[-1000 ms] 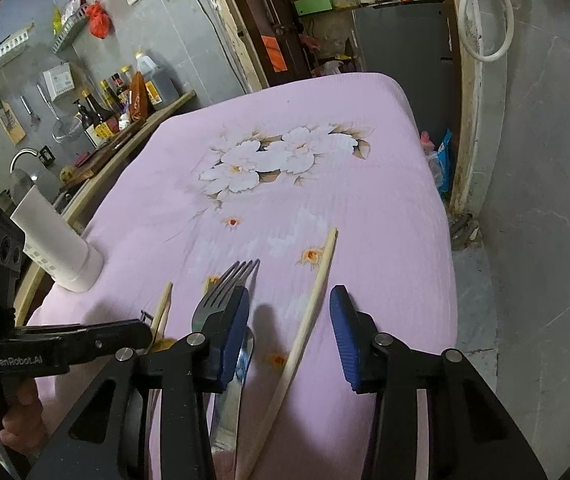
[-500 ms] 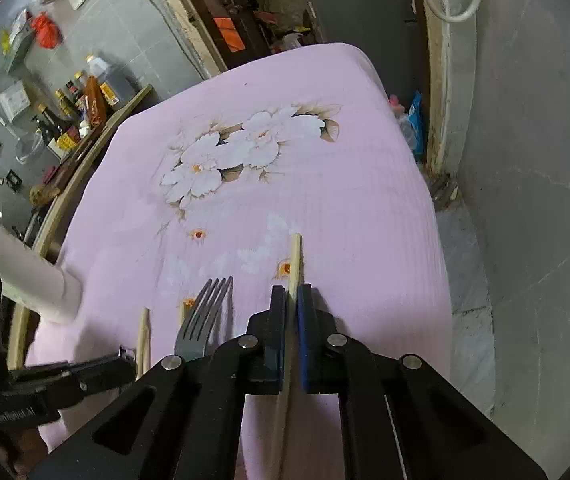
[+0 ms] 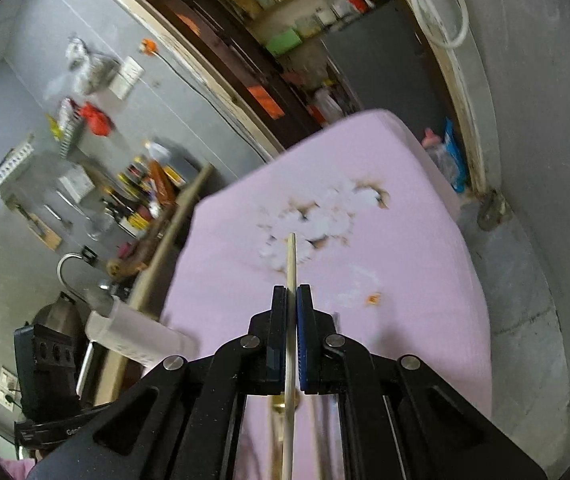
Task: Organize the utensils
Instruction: 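Grasp a silver spoon with the left gripper while the right gripper grasps a wooden chopstick, then lift the spoon and chopstick and carry them over the white holder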
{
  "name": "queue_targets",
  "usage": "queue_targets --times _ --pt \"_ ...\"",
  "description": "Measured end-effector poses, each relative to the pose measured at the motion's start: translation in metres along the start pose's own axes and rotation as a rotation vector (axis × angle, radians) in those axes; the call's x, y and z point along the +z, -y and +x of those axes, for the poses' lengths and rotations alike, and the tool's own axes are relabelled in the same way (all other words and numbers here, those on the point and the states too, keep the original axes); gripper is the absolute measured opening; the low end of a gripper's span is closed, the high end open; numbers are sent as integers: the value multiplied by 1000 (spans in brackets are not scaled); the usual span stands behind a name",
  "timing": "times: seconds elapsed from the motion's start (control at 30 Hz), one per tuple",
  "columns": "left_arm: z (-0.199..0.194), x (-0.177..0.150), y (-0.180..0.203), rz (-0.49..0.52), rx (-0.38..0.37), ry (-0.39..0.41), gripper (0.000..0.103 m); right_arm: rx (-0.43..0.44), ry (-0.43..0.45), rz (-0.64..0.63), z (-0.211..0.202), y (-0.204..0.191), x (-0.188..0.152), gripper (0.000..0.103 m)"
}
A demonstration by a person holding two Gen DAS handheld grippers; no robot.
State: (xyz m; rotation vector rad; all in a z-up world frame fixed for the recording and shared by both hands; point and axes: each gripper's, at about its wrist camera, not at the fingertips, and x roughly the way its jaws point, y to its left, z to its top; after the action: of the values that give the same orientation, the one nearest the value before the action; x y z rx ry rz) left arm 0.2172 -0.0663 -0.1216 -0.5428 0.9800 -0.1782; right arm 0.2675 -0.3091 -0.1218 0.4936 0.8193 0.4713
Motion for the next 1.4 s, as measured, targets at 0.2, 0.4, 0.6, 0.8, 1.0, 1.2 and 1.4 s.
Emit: queue_targets --times 0.2,0.4,0.6,0.8,1.0,1.2,1.4 --pt "-35 5 10 70 -1 81 6 28 44 -27 -21 -27 -7 4" --pt "-74 21 11 151 -18 155 6 64 139 -16 -31 -63 -10 4" --pt "-131 39 -10 139 -37 227 6 140 219 -59 -28 -115 -3 4" --pt "-187 59 -45 105 -24 307 6 231 287 -123 -8 -178 10 4" --pt "-239 86 -78 137 47 455 6 291 384 -184 19 -237 27 4" --pt "-251 114 -110 131 134 538 6 270 455 -159 49 -259 30 4" --pt "-229 127 -129 152 178 544 6 162 479 -130 75 -250 18 4"
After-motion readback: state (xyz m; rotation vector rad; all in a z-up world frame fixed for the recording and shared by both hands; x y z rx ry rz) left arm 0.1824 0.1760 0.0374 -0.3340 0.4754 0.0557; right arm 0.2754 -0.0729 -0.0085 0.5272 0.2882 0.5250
